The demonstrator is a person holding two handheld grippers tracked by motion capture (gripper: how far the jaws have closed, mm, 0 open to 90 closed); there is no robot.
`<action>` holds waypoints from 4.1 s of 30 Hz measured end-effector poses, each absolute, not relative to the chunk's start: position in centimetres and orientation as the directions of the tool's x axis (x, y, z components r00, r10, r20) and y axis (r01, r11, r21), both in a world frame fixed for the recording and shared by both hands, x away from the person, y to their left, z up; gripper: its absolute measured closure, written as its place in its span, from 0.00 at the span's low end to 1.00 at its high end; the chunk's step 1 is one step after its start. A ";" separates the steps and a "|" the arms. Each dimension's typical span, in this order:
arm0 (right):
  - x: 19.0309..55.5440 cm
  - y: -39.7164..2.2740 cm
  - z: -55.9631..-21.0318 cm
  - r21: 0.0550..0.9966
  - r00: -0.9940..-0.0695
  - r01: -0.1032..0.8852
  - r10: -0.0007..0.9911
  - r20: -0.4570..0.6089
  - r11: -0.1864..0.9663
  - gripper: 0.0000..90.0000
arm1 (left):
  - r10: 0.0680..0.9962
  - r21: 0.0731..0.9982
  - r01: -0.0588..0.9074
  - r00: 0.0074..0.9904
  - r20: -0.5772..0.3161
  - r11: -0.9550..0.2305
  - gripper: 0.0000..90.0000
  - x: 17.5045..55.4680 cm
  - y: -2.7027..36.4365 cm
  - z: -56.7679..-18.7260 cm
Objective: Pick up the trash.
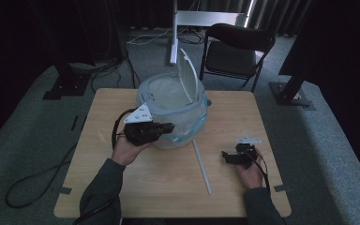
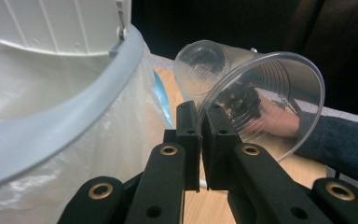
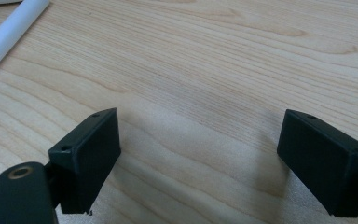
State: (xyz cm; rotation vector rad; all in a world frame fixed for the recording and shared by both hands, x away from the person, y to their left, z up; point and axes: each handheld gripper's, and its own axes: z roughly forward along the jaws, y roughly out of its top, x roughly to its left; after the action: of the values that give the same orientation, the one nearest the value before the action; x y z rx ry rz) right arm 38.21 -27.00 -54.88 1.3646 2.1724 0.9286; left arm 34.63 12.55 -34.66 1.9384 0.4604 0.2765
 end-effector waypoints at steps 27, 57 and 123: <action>38.2 -27.0 -54.9 0.721 -0.437 0.625 0.899 0.005 0.300 0.13 | 0.484 0.943 0.162 0.875 -0.001 -0.292 0.96 35.4 14.6 -31.9; 38.2 -27.0 -54.9 0.720 -0.437 0.626 0.900 0.007 0.299 0.13 | 0.581 0.952 0.182 0.814 -0.006 -0.245 0.96 37.5 16.6 -30.8; 38.2 -27.0 -54.9 0.722 -0.437 0.625 0.900 0.007 0.298 0.13 | 0.728 0.952 0.210 0.685 0.017 -0.220 0.95 41.5 15.0 -30.6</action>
State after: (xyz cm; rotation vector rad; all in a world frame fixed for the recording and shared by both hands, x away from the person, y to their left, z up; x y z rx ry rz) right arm 38.22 -27.00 -54.89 1.3637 2.1707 0.9315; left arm 41.46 15.05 -30.62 1.7679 0.7509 0.5717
